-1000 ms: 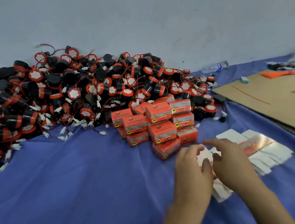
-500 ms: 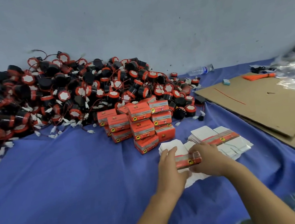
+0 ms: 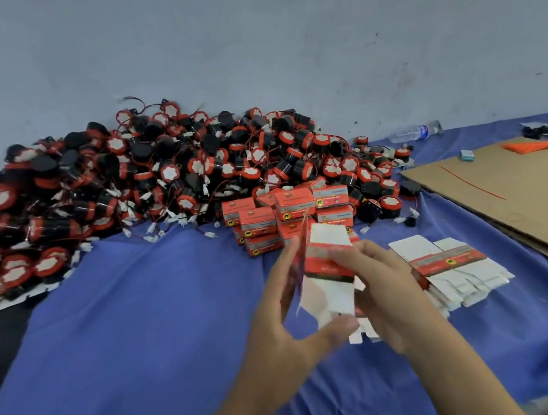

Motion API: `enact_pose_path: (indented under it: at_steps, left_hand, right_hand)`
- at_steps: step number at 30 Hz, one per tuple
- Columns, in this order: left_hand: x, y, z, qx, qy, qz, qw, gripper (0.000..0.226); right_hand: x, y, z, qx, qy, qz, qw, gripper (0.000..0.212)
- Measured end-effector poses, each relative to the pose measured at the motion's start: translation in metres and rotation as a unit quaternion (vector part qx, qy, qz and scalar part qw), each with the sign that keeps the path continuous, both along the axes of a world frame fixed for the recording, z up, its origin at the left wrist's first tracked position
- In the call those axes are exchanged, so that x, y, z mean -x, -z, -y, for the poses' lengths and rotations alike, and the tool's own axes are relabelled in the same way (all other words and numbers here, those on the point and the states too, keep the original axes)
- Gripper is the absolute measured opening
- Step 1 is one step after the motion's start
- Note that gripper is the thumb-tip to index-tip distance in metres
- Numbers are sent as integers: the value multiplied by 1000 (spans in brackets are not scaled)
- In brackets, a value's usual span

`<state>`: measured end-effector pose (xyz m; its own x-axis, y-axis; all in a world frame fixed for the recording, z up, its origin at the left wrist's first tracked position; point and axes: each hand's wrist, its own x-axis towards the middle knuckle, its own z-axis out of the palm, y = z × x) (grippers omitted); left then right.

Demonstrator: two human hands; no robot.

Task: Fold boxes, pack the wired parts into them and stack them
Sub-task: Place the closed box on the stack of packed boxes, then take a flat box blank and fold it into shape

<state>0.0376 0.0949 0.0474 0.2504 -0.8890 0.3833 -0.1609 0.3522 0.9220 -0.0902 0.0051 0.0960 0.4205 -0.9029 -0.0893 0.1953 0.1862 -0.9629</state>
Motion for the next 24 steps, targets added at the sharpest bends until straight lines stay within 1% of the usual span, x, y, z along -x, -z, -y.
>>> enact_pose_path:
  at_steps: [1, 3, 5, 7, 8, 10, 12, 14, 16, 18, 19, 21, 23, 24]
  left_hand:
    - [-8, -4, -14, 8, -22, 21, 1000, 101]
    - [-23, -10, -39, 16, -74, 61, 995, 108]
    - [-34, -14, -61, 23, -114, 96, 989, 109]
    - [-43, -17, -79, 42, -146, 135, 979, 101]
    - [-47, -17, -89, 50, -162, 151, 974, 96]
    - [-56, -16, -107, 52, -175, 155, 971, 94]
    - [-64, -15, -124, 42, -180, 179, 966, 92]
    - [-71, -14, -135, 46, -192, 208, 958, 84]
    - [-78, -15, -148, 59, -219, 198, 954, 77]
    - [-88, -18, -160, 68, -226, 181, 955, 74]
    - [-94, -19, -167, 71, -217, 186, 956, 73]
    - [-106, -20, -180, 70, -192, 212, 955, 76]
    - [-115, -20, -191, 52, -178, 230, 955, 79]
    - [-118, -20, -196, 45, -177, 226, 957, 81]
  right_hand:
    - [-7, -5, -9, -51, -7, 58, 997, 20]
    - [-21, -12, -31, -142, -44, 148, 978, 26]
    - [-36, -14, -54, -190, -93, 175, 962, 32]
    - [-50, -10, -72, -222, -127, 185, 949, 32]
    - [-56, -7, -80, -243, -135, 190, 942, 29]
    - [-65, -3, -96, -277, -145, 202, 928, 17]
    - [-73, 2, -112, -285, -156, 202, 924, 16]
    - [-83, 3, -123, -303, -179, 180, 919, 16]
    - [-93, 11, -128, -272, -163, 127, 940, 17]
    - [-99, 14, -125, -289, -145, 118, 939, 29]
    - [-99, 13, -124, -292, -156, 104, 938, 34]
    - [-95, 7, -131, -244, -227, 52, 942, 34]
    - [-88, 4, -137, -221, -286, 56, 931, 41]
    - [-86, 3, -140, -210, -310, 62, 925, 44]
